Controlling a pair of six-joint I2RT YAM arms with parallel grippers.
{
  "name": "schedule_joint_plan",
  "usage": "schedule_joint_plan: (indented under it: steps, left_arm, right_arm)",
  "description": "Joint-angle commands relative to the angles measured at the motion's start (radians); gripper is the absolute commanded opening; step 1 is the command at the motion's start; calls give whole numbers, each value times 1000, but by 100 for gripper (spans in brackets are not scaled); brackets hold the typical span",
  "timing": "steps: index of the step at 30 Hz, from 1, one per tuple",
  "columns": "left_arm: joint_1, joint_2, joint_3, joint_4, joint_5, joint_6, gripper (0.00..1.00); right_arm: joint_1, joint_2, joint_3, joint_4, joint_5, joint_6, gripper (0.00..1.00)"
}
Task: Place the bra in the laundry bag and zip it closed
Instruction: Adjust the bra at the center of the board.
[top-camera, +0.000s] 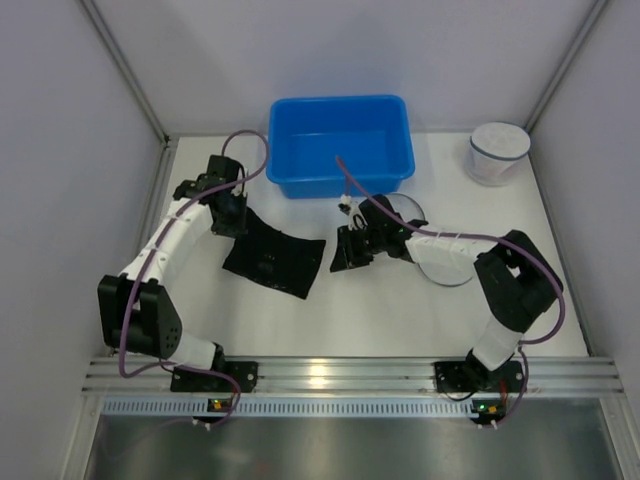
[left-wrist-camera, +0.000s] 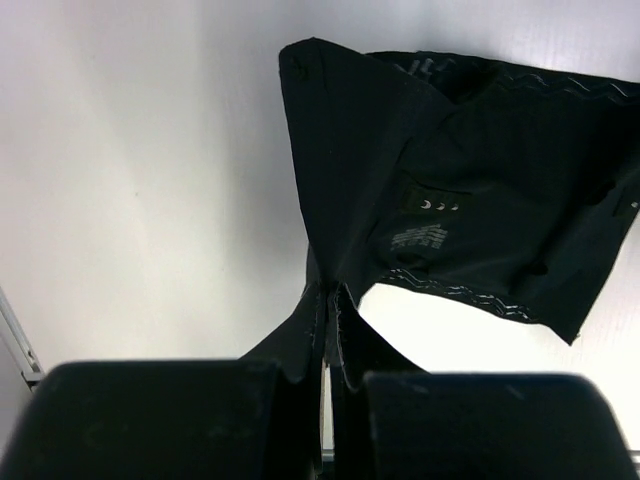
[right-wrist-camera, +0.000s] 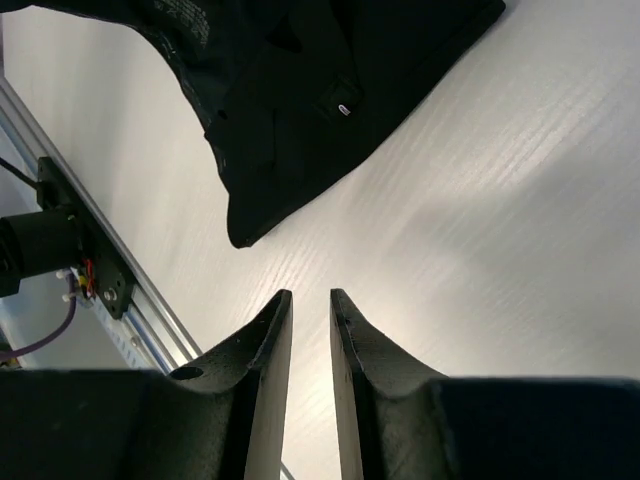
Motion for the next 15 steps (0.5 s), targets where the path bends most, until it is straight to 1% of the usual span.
schedule_joint_plan:
  steps: [1,3,9,13,15]
  left_arm:
    - [-52,25,46,-10,-31,-6,0]
    - [-98,50,47,-9,-28,-17,0]
    - [-168,127,72,-7,-46,-72,0]
    - [-198,177,101,-7,-5,-123,0]
    - [-204,184,107,-4,46,-141,0]
  right_arm:
    - [-4,27,-8,92,-50,30,22]
    - [-3,55,-6,120,-53,44,21]
    - [10,130,14,182,-31,83,18]
    - [17,162,12,225,-27,108,16]
    - [25,171,14,243,-19,114,15]
